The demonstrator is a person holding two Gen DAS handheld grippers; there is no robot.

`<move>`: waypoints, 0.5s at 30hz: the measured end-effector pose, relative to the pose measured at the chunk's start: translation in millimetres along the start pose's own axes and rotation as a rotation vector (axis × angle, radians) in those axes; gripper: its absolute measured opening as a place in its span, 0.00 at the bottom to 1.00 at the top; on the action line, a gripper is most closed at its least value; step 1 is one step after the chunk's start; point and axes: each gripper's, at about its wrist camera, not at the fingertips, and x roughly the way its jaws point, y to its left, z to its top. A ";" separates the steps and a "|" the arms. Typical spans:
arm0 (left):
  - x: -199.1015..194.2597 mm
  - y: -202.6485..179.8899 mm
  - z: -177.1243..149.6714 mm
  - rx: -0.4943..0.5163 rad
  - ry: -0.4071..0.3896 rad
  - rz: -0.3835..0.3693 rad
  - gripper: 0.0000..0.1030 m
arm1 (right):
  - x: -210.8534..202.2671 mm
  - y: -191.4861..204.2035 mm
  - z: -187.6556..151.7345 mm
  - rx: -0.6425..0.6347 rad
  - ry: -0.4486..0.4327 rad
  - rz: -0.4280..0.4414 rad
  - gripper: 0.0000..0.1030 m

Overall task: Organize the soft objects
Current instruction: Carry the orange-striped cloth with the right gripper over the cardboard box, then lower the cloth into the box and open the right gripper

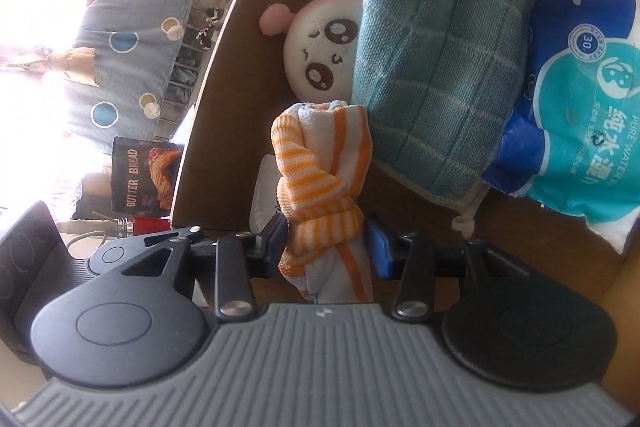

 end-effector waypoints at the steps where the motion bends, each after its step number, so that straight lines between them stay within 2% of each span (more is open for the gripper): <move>1: -0.3 -0.1 0.0 -0.003 0.000 -0.007 0.51 | 2.2 -1.9 2.2 0.002 0.011 -0.007 0.42; 5: -2.6 -1.8 0.9 -0.002 -0.004 -0.028 0.51 | 9.4 -5.1 3.4 -0.006 0.045 -0.051 0.42; 10: -3.2 -3.6 0.8 0.000 -0.013 -0.029 0.52 | 9.2 -5.8 0.9 0.001 0.071 -0.059 0.42; 13: -3.5 -4.3 0.5 0.004 -0.017 -0.028 0.52 | 1.0 -4.2 -1.8 0.006 0.058 -0.055 0.43; 15: -4.3 -5.0 0.2 0.008 -0.022 -0.023 0.52 | -6.8 -8.9 0.0 0.004 0.017 -0.050 0.43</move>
